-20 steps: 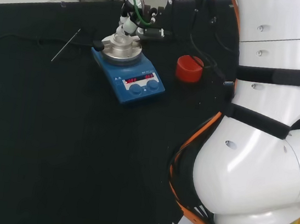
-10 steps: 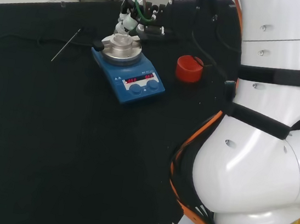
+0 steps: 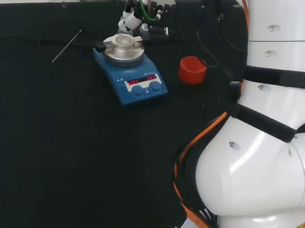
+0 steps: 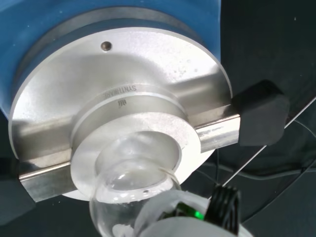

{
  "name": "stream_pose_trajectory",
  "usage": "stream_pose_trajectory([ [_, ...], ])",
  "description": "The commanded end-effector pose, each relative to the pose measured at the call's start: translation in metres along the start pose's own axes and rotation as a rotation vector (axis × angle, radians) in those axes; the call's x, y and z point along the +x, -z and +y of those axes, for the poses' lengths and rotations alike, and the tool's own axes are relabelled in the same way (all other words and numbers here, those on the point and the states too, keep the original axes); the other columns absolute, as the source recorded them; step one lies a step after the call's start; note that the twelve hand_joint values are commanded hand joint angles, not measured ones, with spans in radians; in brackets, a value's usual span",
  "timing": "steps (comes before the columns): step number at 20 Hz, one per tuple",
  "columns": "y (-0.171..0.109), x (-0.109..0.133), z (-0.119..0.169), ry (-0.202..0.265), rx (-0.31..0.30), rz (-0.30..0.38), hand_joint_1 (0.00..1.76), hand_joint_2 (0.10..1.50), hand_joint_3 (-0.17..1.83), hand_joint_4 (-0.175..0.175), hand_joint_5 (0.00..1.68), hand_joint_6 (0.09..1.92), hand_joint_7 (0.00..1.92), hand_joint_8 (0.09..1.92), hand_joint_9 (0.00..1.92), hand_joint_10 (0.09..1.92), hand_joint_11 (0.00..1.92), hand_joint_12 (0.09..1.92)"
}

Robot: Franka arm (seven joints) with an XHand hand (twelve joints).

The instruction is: Place the round-bottom flask on the heater.

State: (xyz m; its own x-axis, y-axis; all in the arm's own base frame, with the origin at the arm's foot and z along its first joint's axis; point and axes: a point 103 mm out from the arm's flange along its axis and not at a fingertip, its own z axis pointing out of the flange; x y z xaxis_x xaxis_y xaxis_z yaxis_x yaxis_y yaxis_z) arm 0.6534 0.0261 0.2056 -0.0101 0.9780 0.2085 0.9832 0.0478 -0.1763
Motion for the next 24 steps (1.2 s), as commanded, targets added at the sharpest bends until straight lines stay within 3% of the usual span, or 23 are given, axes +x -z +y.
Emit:
stream_pose_trajectory([
  [1, 0.000, 0.005, -0.001, -0.004, -0.002, -0.025, 0.97, 0.65, 0.72, 0.020, 0.90, 0.83, 0.41, 0.69, 0.60, 0.67, 0.25, 1.33],
  [7, -0.011, 0.012, 0.005, -0.009, 0.012, -0.046, 0.97, 0.64, 0.72, 0.022, 0.93, 0.80, 0.41, 0.69, 0.59, 0.68, 0.25, 1.33],
  [9, -0.011, 0.006, 0.003, -0.002, 0.017, -0.043, 1.01, 0.83, 0.45, 0.122, 0.99, 0.90, 0.40, 0.70, 0.59, 0.69, 0.25, 1.33],
  [10, -0.010, 0.002, 0.002, -0.001, 0.027, -0.045, 1.00, 0.84, 0.41, 0.098, 0.97, 0.88, 0.40, 0.70, 0.59, 0.68, 0.25, 1.33],
  [13, -0.009, -0.006, 0.001, -0.007, 0.055, -0.050, 0.97, 0.70, 0.61, 0.030, 0.91, 0.81, 0.38, 0.69, 0.57, 0.68, 0.23, 1.33],
  [24, -0.008, -0.005, 0.001, -0.011, 0.066, -0.052, 0.95, 0.63, 0.72, -0.001, 0.80, 0.82, 0.33, 0.69, 0.52, 0.70, 0.19, 1.34],
])
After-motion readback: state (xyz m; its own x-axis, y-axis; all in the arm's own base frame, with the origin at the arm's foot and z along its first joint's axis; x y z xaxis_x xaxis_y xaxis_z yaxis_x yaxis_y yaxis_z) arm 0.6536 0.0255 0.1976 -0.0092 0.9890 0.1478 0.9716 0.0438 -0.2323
